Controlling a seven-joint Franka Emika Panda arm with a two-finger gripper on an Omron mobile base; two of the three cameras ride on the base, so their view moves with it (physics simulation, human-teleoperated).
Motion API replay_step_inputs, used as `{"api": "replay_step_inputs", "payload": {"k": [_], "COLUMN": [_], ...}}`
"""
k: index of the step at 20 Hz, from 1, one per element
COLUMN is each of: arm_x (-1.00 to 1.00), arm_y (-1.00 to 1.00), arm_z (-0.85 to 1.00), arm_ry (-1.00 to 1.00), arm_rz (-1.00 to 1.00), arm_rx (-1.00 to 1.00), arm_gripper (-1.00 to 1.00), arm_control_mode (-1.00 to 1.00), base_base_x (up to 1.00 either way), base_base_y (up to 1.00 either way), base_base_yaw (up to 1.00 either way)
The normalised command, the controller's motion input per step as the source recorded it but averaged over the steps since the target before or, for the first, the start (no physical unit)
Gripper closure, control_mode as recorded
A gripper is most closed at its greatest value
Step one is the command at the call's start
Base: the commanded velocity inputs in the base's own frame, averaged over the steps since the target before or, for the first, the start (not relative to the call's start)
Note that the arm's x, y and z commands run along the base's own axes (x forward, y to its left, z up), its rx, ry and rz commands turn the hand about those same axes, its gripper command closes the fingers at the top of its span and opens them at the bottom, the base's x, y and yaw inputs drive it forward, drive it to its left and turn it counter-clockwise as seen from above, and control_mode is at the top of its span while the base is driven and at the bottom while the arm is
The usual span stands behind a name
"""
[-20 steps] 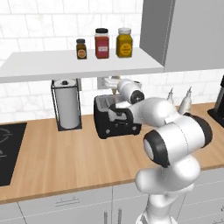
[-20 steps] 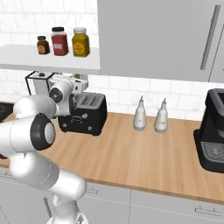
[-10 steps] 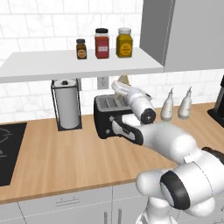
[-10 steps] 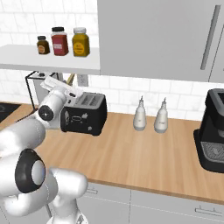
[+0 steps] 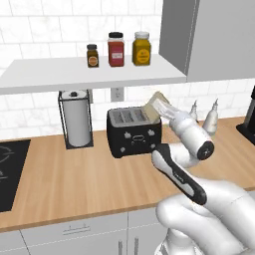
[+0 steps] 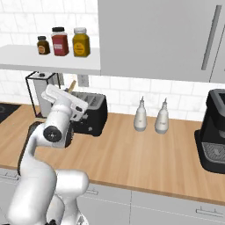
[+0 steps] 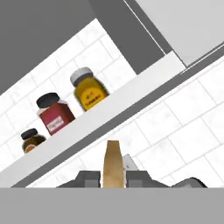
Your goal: Start the toaster. Once the lever pops up, take the bread to the plate on the dining counter.
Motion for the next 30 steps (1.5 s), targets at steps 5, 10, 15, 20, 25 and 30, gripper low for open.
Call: {"api": "replay_step_inputs", "payload": {"k": [5,10,15,20,25,30], "arm_x": [-1.00,-1.00,-0.92,-0.70,-0.49,-0.21], "arm_y": [-0.46,-0.39,-0.06,0.13,0.16,0.09], "arm_z": [0.00,0.00,-0.09,-0.37,-0.55,-0.37], "arm_ry": [0.00,0.10,0.30,0.24,0.00,-0.01], "arm_rz": [0.01,0.00,0.00,-0.01,-0.08,-0.04], "arm_rx": [-0.07,-0.14,-0.26,-0.43,-0.25,-0.09], "arm_gripper": [1.00,1.00,1.00,1.00,1.00,1.00], "arm_control_mode": [-1.00,-1.00,-1.00,-1.00,-1.00,-1.00], "base_base_x": [0.00,0.00,0.00,0.00,0.00,0.00], "base_base_y": [0.00,0.00,0.00,0.00,0.00,0.00], "base_base_yaw": [0.00,0.00,0.00,0.00,0.00,0.00]}}
